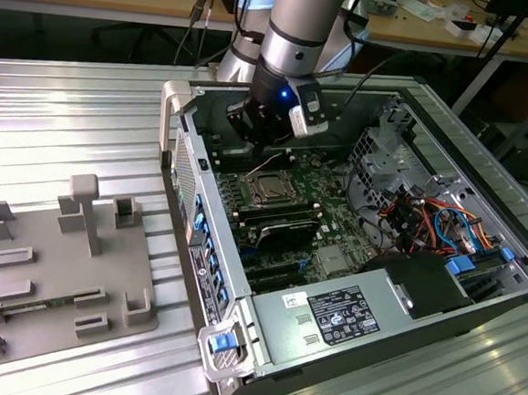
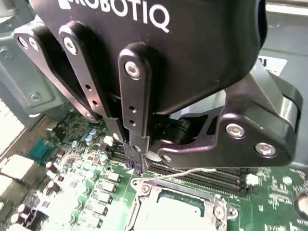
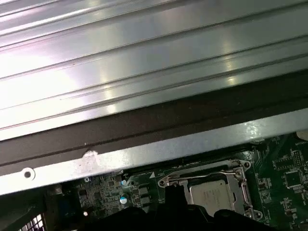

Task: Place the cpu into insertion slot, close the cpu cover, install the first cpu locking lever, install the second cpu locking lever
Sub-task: 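Install the first cpu locking lever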

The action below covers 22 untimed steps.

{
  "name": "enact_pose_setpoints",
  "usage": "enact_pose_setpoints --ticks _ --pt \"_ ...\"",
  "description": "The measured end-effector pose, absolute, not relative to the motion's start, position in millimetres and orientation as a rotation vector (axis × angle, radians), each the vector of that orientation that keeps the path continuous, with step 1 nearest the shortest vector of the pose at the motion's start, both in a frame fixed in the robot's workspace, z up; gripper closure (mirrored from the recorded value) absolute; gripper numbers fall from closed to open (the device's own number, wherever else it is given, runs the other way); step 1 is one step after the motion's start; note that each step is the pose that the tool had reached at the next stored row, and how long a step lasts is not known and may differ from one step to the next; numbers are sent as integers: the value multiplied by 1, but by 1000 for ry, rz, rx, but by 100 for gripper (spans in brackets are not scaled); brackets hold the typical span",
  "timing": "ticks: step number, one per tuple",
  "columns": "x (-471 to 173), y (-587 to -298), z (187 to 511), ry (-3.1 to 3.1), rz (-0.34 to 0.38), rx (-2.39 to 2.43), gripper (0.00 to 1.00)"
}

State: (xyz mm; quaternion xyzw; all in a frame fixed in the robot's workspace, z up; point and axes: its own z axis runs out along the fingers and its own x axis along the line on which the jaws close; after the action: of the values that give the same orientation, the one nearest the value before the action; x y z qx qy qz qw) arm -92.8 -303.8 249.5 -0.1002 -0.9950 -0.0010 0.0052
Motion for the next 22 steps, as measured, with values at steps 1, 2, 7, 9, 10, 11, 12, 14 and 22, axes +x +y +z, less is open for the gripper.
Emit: enact_pose_setpoints --ticks 1,2,7,9,10,11,12,14,22 --pt "-93 -304 249 -3121 -3 -253 89" --pt "-93 -304 249 -3125 -2 -202 89" --pt "-93 -304 245 -3135 -1 2 89" --pt "-92 -304 244 -3137 -2 34 89" --pt "-92 -304 243 -3138 -1 65 89" --pt "-92 -304 242 -3138 -1 83 89" --pt "-92 -304 242 -3138 -1 89 89" --pt "-92 -304 242 -3138 -1 90 89" --pt "-92 -304 242 -3137 -1 121 89"
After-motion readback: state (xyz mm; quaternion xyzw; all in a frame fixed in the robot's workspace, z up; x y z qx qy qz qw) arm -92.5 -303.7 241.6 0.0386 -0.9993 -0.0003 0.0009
